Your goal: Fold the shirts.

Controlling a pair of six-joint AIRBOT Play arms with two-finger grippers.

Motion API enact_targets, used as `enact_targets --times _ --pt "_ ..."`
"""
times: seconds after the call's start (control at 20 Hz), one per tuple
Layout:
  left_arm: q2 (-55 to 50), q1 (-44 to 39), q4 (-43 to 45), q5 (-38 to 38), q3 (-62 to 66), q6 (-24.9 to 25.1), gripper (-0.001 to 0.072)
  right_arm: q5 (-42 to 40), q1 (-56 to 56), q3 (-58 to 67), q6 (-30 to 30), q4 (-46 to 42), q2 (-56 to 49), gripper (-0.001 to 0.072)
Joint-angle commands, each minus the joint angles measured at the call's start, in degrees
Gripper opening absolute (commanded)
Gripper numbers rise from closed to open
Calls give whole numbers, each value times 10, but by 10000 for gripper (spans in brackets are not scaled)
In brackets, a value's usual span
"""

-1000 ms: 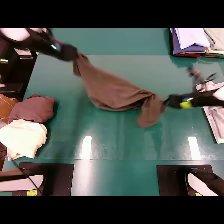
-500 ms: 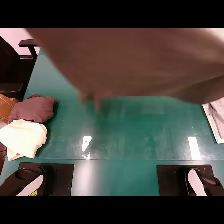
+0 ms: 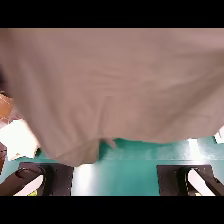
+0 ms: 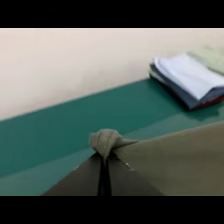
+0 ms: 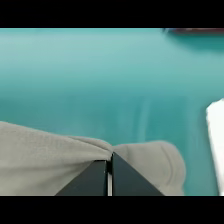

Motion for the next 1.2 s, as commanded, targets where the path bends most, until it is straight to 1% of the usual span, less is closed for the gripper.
enact_targets --times 0.0,0.15,0.25,0.35,0.4,0.45,0.5,0.55,0.6,0.7,0.8,0.85,1.0,1.1,1.15 --pt "-103 0 18 -31 -85 -12 28 17 57 -47 17 -5 -112 14" --pt "-215 0 17 -16 -152 -16 28 -15 115 -117 17 -81 -210 14" --pt "-288 0 21 7 -163 -14 28 -66 142 -141 17 -90 -270 14" --pt "-340 1 26 33 -163 -14 29 -103 159 -130 17 -80 -321 14" --pt "-355 1 29 44 -163 -14 30 -109 166 -114 17 -78 -343 15" --pt "-362 1 30 50 -163 -14 157 -108 169 -93 17 -75 -362 19" --pt "-363 1 30 56 -163 -14 489 -101 169 -68 17 -64 -378 158" --pt "-362 3 30 51 -158 -14 623 -92 167 -45 16 -53 -388 377" --pt "-359 10 29 28 -146 -14 622 -81 163 -25 10 -35 -393 404" --pt "-343 36 29 -46 -122 -14 622 -58 150 -9 -18 9 -381 403" --pt "-304 71 10 -96 -134 -14 622 -49 134 -39 -27 32 -342 402" --pt "-275 91 -3 -105 -159 -14 623 -56 128 -71 -34 40 -315 401" --pt "-174 130 -29 -104 -300 -14 623 -83 111 -192 -41 40 -219 399" --pt "-105 134 -30 -92 -428 -15 623 -103 111 -263 -44 39 -164 398" --pt "-76 134 -48 -84 -488 -15 623 -112 111 -291 -44 40 -142 398"
